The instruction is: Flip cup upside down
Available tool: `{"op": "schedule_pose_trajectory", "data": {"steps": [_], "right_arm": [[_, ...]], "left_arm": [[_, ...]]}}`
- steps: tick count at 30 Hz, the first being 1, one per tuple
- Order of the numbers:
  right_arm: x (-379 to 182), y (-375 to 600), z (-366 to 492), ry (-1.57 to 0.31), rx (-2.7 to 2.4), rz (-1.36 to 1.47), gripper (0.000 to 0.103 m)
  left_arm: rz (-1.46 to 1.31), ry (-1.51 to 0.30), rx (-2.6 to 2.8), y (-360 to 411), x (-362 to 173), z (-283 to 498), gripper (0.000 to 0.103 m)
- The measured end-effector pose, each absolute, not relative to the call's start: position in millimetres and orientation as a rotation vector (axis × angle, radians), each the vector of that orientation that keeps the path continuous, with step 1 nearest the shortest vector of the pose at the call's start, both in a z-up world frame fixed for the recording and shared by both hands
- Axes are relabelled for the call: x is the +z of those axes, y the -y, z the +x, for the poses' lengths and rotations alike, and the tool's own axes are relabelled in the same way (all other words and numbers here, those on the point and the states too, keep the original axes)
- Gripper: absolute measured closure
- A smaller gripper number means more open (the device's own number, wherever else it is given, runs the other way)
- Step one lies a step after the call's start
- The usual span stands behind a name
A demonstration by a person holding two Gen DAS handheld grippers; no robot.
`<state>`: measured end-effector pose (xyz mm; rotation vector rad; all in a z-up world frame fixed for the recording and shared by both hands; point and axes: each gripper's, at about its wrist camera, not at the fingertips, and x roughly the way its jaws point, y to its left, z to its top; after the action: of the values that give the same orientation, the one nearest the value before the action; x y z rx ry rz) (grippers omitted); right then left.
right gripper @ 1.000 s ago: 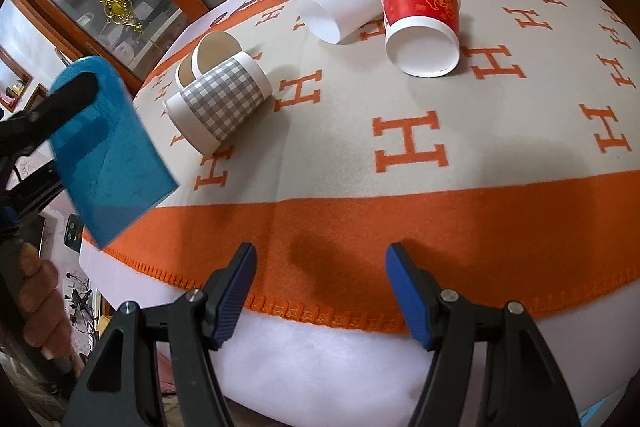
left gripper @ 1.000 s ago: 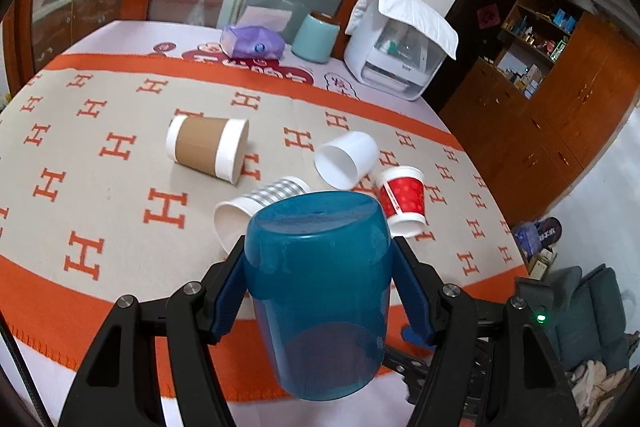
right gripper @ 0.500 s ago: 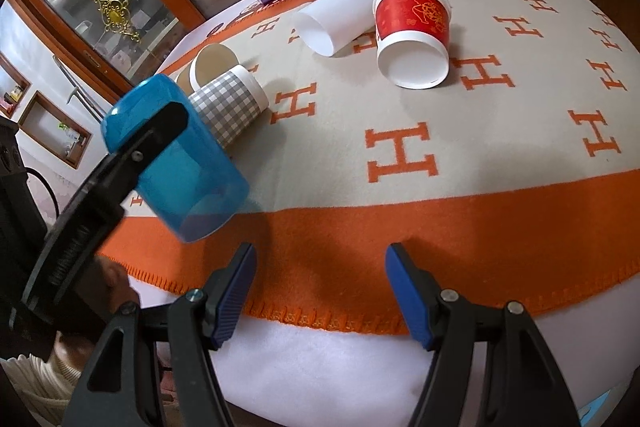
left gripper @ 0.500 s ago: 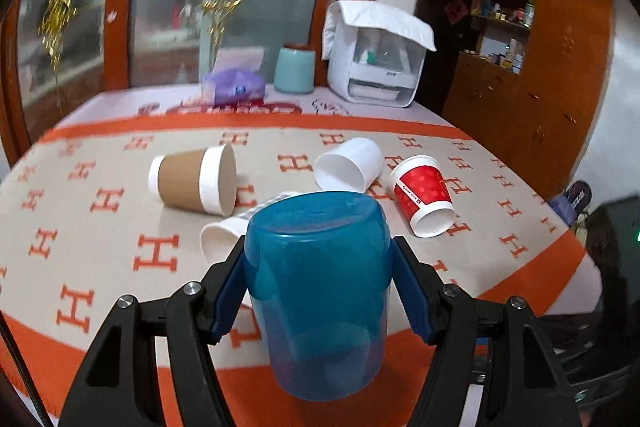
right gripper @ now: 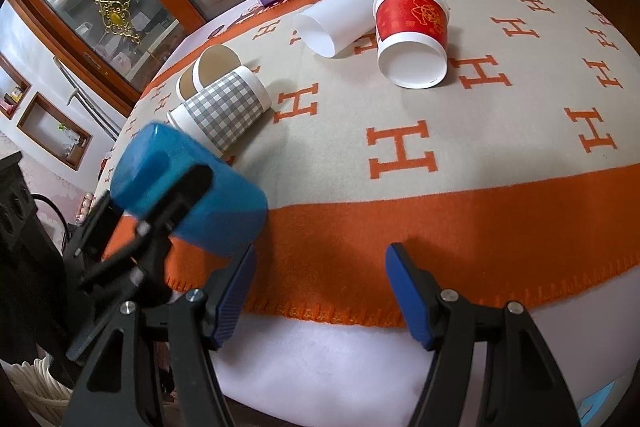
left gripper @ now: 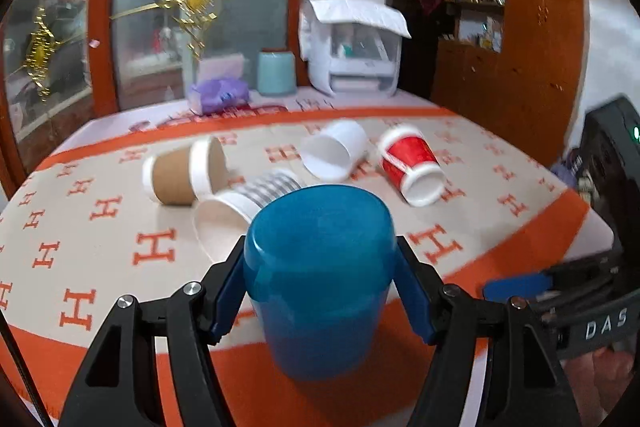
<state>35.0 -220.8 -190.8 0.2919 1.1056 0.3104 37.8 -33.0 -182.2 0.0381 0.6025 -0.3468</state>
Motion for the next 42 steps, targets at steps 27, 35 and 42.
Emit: {"op": "schedule_pose_trajectory", "data": {"steps": [27, 35, 42], "right_arm": [[-136.2, 199.7, -4.4, -0.970, 0.340, 0.172, 0.036], [-93.4, 198.8, -15.5, -0.903, 0.367, 0.175, 0.036], [-50.5, 195.7, -21.3, -0.831, 0.386, 0.200, 0.036]], "left_arm": [[-0.043, -0.770, -0.200, -4.6, -145.9, 14.9, 0.001], [-0.027, -0.821, -0.117, -7.6, -107.5, 3.0, 0.001], [-0.041, -0.830, -0.055, -10.4, -66.6, -5.7, 0.001]]}}
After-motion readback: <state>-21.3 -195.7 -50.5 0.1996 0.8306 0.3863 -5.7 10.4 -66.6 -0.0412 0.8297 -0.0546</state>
